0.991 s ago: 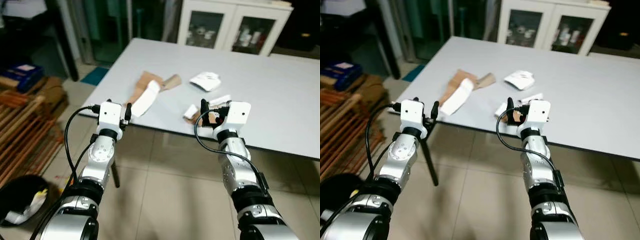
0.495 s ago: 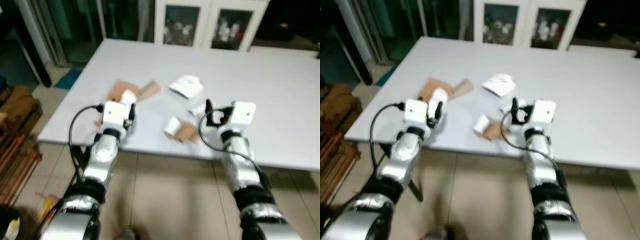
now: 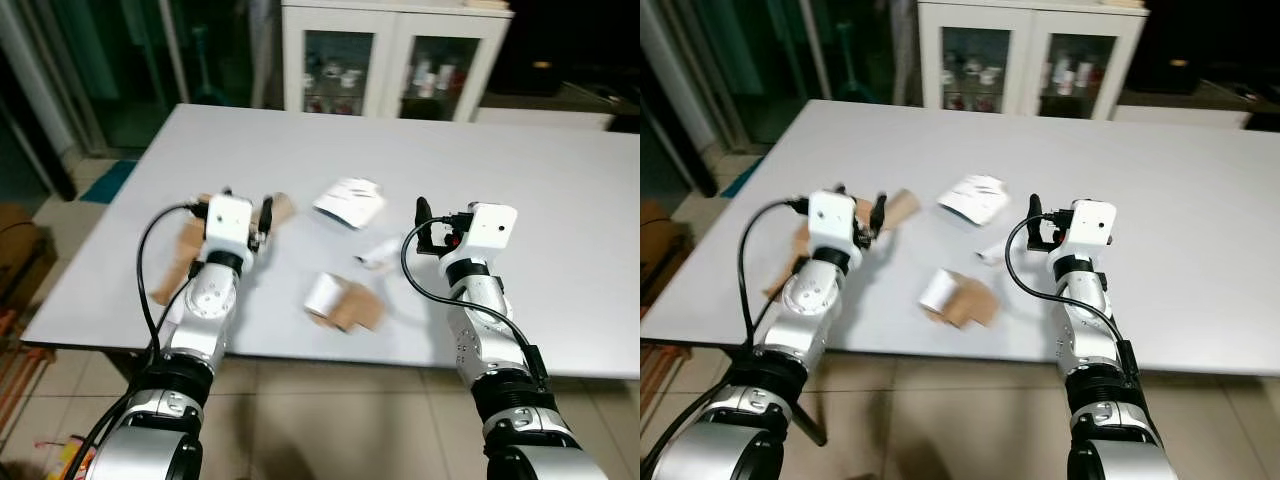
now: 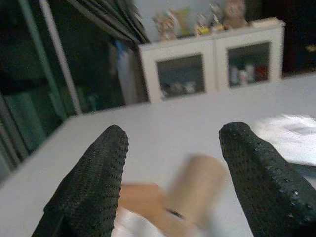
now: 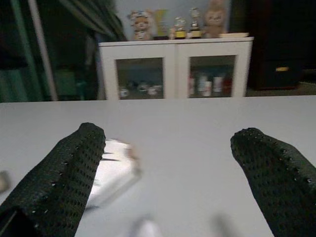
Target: Picking trash to rubbish bin
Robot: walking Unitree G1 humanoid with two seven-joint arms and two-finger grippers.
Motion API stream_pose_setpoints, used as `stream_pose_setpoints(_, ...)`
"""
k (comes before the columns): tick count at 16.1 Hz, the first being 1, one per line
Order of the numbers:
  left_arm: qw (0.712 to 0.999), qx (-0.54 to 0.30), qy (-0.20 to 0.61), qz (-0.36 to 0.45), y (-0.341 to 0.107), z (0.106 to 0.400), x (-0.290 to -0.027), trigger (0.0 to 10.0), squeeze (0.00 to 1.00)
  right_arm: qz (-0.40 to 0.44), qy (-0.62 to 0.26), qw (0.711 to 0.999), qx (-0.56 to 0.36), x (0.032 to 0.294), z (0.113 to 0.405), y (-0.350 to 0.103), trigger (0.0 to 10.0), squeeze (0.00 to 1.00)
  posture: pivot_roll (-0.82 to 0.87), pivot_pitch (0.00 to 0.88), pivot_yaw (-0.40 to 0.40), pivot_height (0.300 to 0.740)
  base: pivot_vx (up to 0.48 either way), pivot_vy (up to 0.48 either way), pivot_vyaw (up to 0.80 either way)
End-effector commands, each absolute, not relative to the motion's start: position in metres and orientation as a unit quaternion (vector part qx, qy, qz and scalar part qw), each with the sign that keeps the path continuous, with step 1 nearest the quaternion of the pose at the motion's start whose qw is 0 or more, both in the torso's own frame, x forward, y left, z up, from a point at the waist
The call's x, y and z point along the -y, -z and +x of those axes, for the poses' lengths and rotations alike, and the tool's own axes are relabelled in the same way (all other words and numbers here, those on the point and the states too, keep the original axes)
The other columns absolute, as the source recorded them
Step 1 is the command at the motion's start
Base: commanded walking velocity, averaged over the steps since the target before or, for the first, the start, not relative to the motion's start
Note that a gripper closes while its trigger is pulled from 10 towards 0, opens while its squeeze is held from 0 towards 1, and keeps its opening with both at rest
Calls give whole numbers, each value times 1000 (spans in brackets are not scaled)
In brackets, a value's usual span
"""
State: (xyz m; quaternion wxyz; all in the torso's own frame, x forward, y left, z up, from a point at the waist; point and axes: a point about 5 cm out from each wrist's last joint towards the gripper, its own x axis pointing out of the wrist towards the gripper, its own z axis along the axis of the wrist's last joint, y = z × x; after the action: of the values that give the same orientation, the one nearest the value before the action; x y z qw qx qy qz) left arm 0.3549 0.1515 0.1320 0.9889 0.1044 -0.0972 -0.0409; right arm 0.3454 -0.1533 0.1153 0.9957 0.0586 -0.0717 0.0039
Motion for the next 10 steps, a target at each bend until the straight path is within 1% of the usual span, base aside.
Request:
stream_pose_setpoints(1, 988, 98, 31, 112, -134, 353, -155, 10000, 0, 58, -14, 996, 73, 147, 346, -117, 10000, 0, 11, 17, -48, 740, 0, 0, 0)
stream_pose_setpoints(4, 986, 109, 21, 123, -142, 351, -158, 10000, 0, 57, -14, 996, 71, 147, 346, -115, 10000, 0, 15, 12, -46, 740, 0, 0, 0)
stream_pose_setpoints(5, 986, 105, 12, 126, -145, 350, -163, 10000, 0, 57, -14, 996, 69, 147, 345, -114, 10000, 0, 19, 8, -46, 740, 0, 0, 0)
stream_pose_setpoints(7, 988, 84, 18, 129, -143, 348, -167, 10000, 0, 57, -16, 996, 67, 146, 345, -112, 10000, 0, 17, 3, -42, 740, 0, 0, 0)
stream_pose_setpoints(10, 988, 47, 23, 142, -141, 336, -177, 10000, 0, 57, -15, 996, 66, 146, 344, -111, 10000, 0, 15, 0, -33, 740, 0, 0, 0)
